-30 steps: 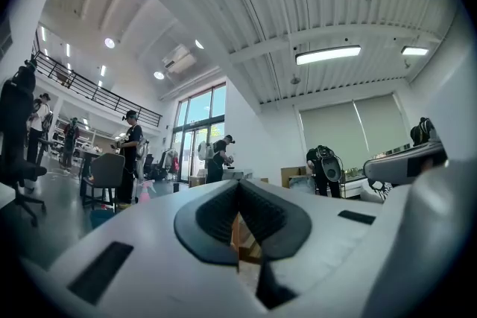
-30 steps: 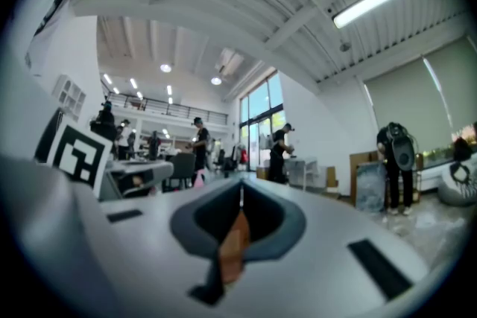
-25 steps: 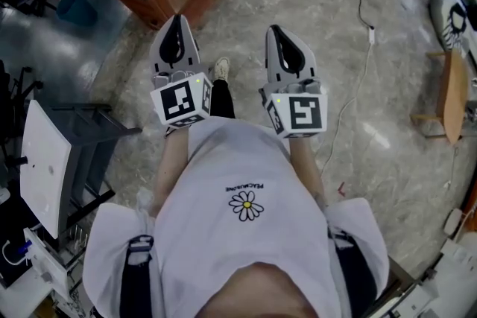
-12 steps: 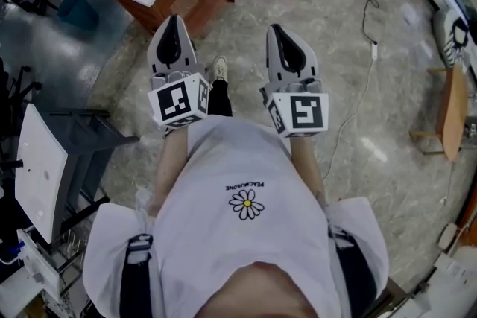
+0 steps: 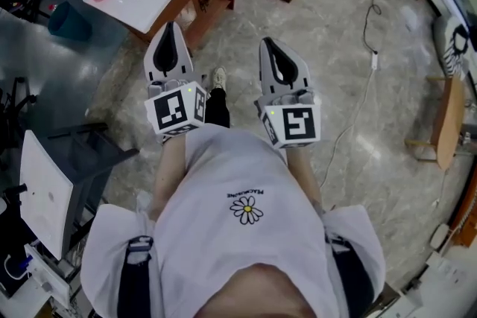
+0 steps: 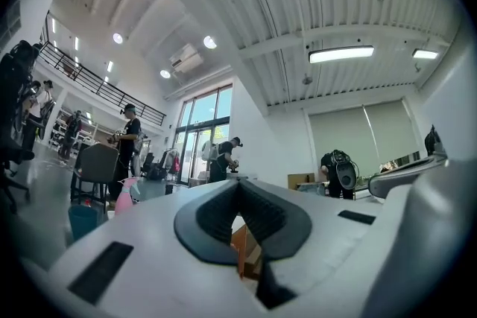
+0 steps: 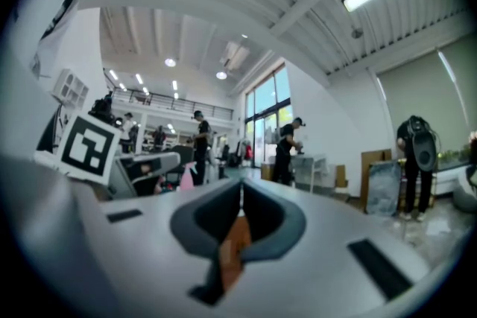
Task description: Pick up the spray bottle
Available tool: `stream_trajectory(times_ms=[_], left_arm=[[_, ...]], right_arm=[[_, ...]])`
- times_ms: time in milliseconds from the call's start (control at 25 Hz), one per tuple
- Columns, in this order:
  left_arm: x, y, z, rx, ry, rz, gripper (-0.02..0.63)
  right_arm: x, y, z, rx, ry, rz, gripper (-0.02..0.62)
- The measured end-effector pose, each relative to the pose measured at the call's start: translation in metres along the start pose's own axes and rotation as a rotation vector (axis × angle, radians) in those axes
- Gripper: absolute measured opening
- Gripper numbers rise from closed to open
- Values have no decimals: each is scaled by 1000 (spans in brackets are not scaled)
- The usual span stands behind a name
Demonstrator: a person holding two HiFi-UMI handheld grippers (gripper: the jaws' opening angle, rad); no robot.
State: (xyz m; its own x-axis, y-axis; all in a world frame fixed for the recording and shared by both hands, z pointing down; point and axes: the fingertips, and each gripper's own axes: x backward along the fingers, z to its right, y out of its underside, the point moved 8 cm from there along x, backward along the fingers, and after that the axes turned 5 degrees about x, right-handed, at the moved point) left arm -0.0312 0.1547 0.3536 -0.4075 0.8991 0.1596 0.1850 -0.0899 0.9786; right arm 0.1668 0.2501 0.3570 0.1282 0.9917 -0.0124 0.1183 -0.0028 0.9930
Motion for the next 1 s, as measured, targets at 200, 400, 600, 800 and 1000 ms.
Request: stream_trajectory(times_ms=[200,400,600,800,1000], left_arm=[[-73,-2,-17,-8,15,4,21],[-154,-2,-44,-38,4,27,21],[-227,-2,-75,-55,-16,33,21],[-279,2,-95,-36,-55,51,20],[-298,3,-103,-35,-75,51,21]], right_arm=[[-79,-5,21,-8,-14,-24,29],[-171,-16,39,-2,-40,-1,29],[-252,-24,62,-17,-36,28,29],[-301,-15,87,-20,-14,18,29],[-323,-11,100,-56,-6,3,30]])
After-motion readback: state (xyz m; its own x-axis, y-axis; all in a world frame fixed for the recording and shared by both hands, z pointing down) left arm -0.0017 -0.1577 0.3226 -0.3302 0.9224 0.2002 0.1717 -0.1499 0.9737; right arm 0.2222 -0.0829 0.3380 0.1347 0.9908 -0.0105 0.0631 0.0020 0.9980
